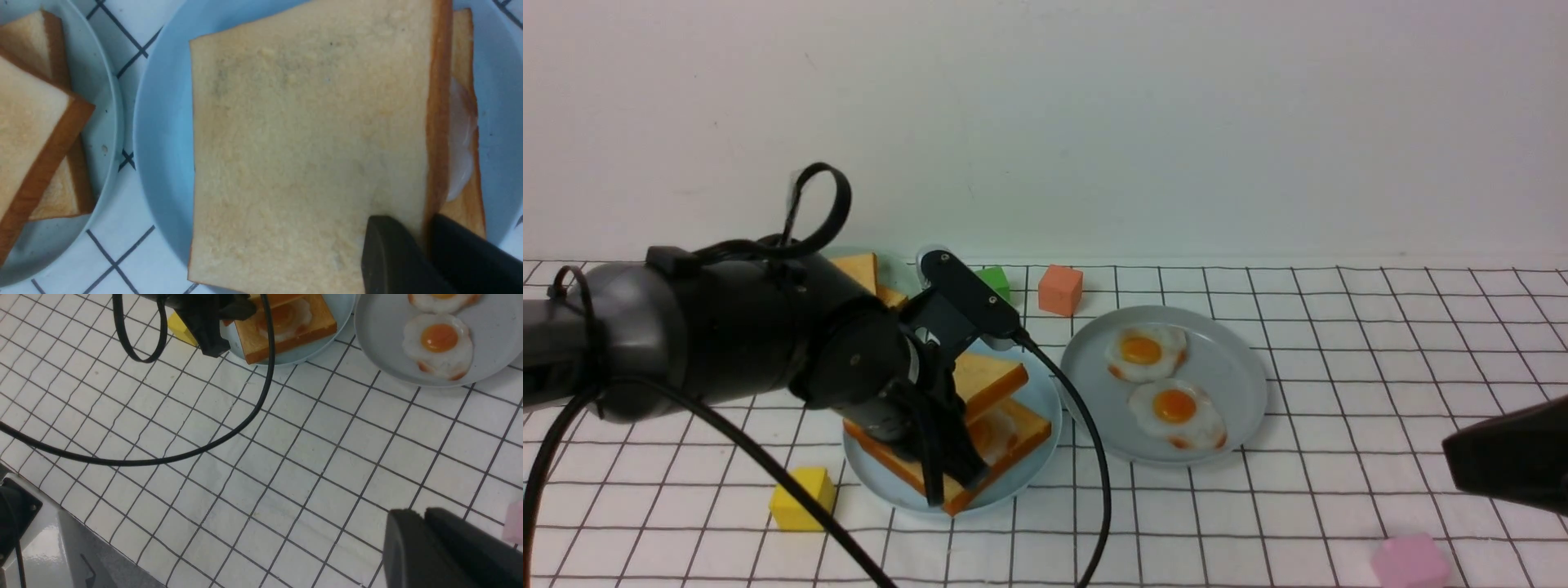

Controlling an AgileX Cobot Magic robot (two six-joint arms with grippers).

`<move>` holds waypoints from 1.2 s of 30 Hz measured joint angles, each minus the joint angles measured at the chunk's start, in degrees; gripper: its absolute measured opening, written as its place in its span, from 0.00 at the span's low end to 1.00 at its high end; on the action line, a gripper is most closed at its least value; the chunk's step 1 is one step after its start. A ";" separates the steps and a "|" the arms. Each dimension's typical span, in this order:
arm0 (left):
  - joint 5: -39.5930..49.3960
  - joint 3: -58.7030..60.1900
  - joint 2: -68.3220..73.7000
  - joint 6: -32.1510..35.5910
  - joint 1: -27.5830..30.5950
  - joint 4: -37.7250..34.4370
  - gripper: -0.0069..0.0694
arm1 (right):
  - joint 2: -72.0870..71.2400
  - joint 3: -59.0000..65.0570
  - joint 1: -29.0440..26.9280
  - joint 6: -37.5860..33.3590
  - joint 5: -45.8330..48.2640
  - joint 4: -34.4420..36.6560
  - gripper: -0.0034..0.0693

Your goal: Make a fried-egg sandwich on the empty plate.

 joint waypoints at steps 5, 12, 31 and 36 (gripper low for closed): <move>-0.45 0.00 0.02 0.00 0.00 -2.59 0.35 | 0.00 0.00 0.00 0.00 0.16 0.00 0.16; -0.33 0.00 0.02 -0.07 0.00 -7.10 0.57 | 0.00 0.00 0.00 0.00 0.16 0.00 0.17; 5.59 7.47 -49.42 -1.10 -1.87 -22.45 0.07 | -7.98 0.17 0.00 0.25 4.48 -2.26 0.12; 0.12 22.40 -70.44 -1.31 -1.87 -24.05 0.07 | -16.41 3.61 0.00 3.12 5.29 -5.98 0.04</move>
